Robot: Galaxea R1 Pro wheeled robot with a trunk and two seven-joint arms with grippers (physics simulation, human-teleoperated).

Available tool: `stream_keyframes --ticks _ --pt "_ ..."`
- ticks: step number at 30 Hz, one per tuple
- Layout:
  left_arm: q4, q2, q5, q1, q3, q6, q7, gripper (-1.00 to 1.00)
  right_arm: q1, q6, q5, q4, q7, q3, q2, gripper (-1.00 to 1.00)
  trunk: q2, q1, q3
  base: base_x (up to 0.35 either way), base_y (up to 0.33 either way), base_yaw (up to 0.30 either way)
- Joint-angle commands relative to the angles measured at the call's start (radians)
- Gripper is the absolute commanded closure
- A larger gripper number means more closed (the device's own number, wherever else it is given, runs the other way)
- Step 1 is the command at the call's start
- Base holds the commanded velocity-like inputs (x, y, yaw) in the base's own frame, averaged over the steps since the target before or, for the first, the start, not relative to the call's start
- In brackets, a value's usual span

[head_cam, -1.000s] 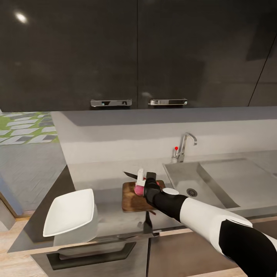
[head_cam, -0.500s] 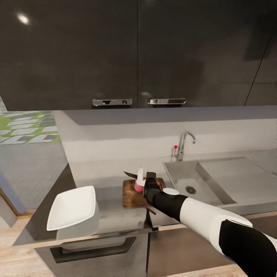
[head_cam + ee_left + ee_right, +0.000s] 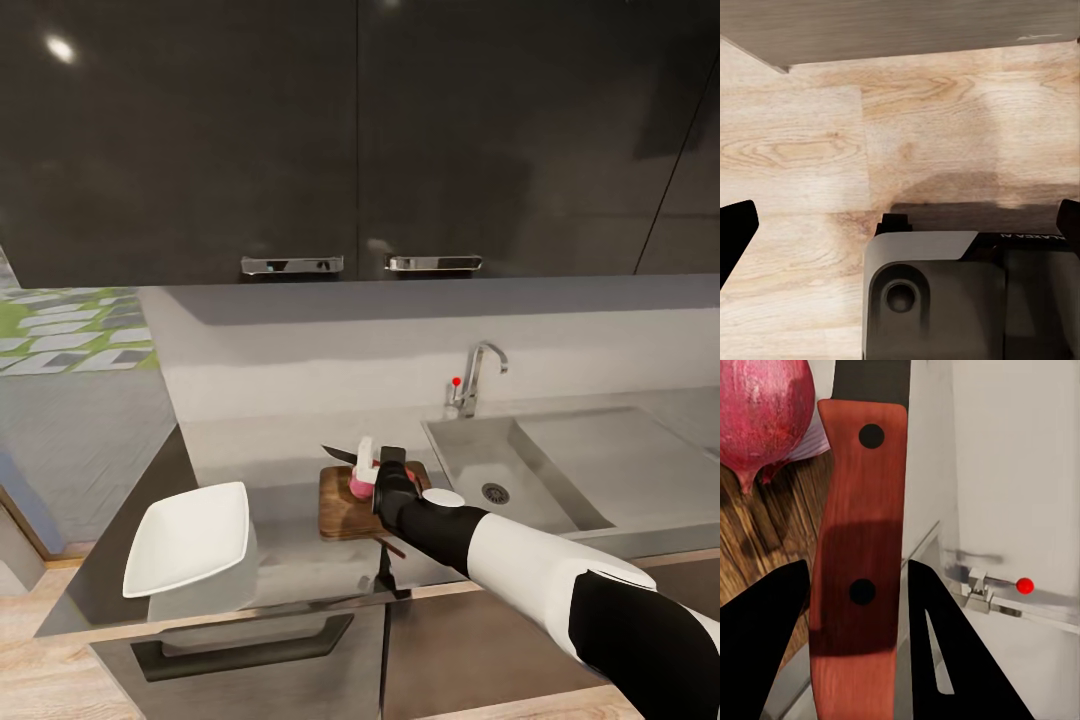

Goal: In the kitchen, take the Vidalia onion out of the sink, dice it on the chopping board with the paring knife, put the diced onion into the bowl on the countertop, then place both the paring knife and the chopping board into the sink.

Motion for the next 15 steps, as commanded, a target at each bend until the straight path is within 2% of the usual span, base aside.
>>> stream_keyframes --ticks 1,8,15 --pt "0.005 0.000 0.006 -0.002 -0.003 -0.008 0.001 -1.00 -0.002 0.005 0.010 -0.001 0.006 0.004 0.000 1.00 -0.002 0.001 -0.002 0.000 0.000 0.000" --pt "0.005 0.000 0.006 -0.002 -0.003 -0.008 0.001 -1.00 -0.002 0.005 0.018 0.009 0.006 0.004 -0.002 1.00 -0.002 0.001 -0.002 0.000 0.000 0.000" --pt "0.005 0.000 0.006 -0.002 -0.003 -0.008 0.001 -1.00 -0.002 0.005 0.043 0.037 0.007 0.005 -0.002 1.00 -0.002 0.001 -0.002 0.000 0.000 0.000"
